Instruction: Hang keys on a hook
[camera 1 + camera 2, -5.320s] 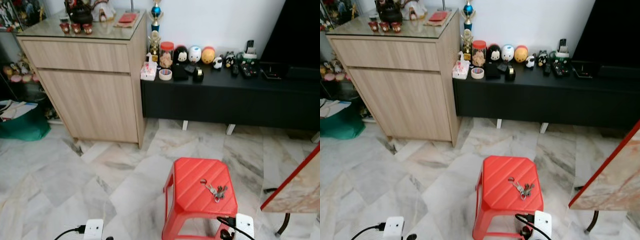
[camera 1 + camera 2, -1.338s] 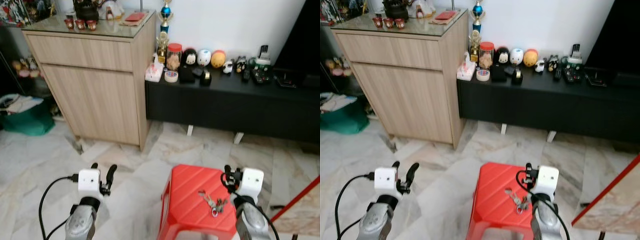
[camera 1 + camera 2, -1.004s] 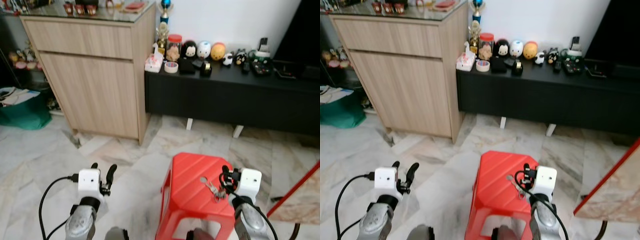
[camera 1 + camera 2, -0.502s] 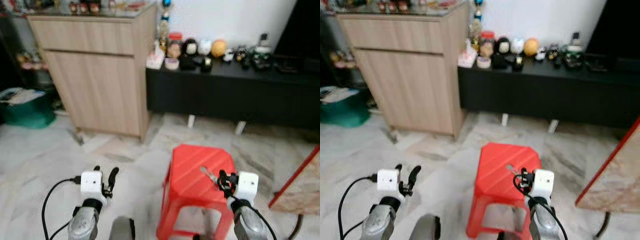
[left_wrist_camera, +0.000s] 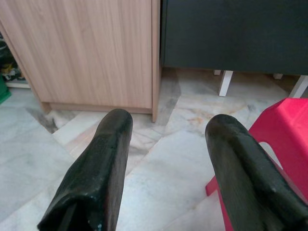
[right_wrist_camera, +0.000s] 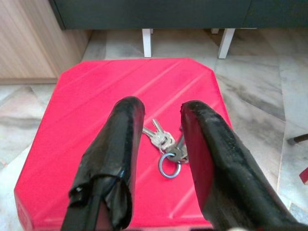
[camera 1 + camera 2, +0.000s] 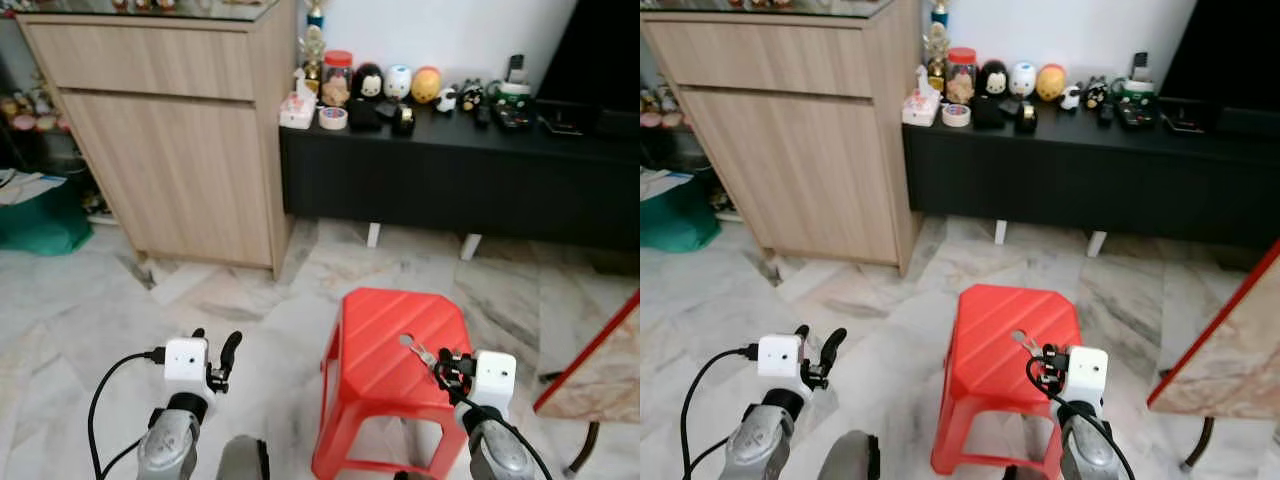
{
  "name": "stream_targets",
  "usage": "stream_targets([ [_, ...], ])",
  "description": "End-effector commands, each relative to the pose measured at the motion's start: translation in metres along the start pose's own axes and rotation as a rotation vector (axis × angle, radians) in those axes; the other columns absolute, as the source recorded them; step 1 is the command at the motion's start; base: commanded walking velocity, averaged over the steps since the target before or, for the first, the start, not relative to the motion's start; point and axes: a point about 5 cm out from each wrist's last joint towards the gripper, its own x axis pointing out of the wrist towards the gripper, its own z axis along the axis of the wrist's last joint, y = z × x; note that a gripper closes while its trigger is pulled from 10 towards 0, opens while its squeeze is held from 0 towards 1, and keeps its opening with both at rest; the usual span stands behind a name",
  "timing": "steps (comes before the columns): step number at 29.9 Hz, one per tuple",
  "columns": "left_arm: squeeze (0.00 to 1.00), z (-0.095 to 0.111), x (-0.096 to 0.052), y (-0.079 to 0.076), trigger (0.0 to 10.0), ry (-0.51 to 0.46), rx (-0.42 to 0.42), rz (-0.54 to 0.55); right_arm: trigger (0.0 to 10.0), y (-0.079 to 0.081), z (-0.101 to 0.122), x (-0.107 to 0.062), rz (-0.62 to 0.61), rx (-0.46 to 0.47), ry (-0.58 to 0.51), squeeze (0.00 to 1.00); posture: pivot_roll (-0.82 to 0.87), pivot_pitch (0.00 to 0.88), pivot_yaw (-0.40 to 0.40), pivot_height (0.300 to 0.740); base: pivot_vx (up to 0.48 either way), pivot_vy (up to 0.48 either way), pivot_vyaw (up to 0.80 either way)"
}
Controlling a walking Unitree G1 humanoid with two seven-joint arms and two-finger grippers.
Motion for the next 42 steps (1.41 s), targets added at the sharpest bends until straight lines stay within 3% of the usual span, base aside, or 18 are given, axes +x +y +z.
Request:
stream_targets([
  [1,0.0,0.0025,0.0025,-0.0034,10.0,-0.007,-0.007,-0.018,10.0,-0.0035,-0.0004,0.0012,-0.015,-0.008,0.014,0.0,0.02,0.0,-0.049,0.627,0.281,0.0,0.0],
  [17,0.0,0.0035,0.0042,-0.0066,10.0,-0.013,0.002,-0.032,10.0,0.0001,-0.0018,0.0026,-0.006,-0.025,0.021,0.0,0.02,0.0,-0.049,0.627,0.288,0.0,0.0],
  [42,0.0,0.0031,0.0043,-0.0083,10.0,-0.011,0.006,-0.041,10.0,-0.0023,-0.0094,0.0023,-0.007,-0.028,0.061,0.0,0.02,0.0,-0.049,0.627,0.0,0.0,0.02],
])
